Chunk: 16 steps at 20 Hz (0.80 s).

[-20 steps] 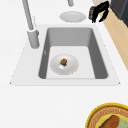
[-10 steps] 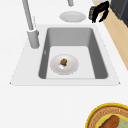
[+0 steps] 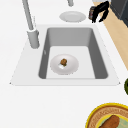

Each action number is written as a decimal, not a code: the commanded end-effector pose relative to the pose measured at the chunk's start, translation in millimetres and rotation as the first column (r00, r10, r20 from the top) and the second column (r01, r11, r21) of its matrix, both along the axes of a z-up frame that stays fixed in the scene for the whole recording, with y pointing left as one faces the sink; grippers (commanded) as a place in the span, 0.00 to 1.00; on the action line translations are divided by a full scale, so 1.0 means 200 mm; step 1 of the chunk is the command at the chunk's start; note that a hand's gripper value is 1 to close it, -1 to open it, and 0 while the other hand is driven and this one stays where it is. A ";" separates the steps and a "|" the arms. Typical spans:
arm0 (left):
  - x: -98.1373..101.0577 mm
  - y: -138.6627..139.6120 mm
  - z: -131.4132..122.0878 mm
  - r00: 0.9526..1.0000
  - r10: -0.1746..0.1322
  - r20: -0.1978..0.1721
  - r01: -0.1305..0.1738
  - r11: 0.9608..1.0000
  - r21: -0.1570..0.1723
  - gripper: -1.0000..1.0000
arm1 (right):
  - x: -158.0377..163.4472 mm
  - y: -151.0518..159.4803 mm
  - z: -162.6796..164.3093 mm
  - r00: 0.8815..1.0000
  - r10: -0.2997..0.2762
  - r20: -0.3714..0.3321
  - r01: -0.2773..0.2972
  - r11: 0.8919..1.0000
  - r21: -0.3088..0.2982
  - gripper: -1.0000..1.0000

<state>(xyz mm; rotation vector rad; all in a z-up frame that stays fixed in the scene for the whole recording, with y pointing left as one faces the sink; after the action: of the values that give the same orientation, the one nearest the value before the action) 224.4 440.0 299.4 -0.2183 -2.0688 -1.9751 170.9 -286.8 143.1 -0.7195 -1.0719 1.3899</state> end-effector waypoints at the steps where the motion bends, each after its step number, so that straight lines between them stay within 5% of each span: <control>1: 0.03 -0.12 0.07 1.000 0.015 0.000 -0.015 1.000 0.000 1.00 | 0.00 0.00 0.00 1.000 0.000 0.000 0.000 1.000 0.000 0.50; 16: 0.13 -0.57 0.20 1.000 0.022 -0.008 -0.022 1.000 0.001 1.00 | 0.00 0.00 0.00 1.000 0.000 0.000 0.000 1.000 0.000 0.50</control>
<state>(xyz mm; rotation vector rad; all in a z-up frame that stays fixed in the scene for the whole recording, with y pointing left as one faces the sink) 246.7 342.7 334.0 -0.2176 -2.0654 -1.9739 170.9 -286.8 143.1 -0.7195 -1.0719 1.3899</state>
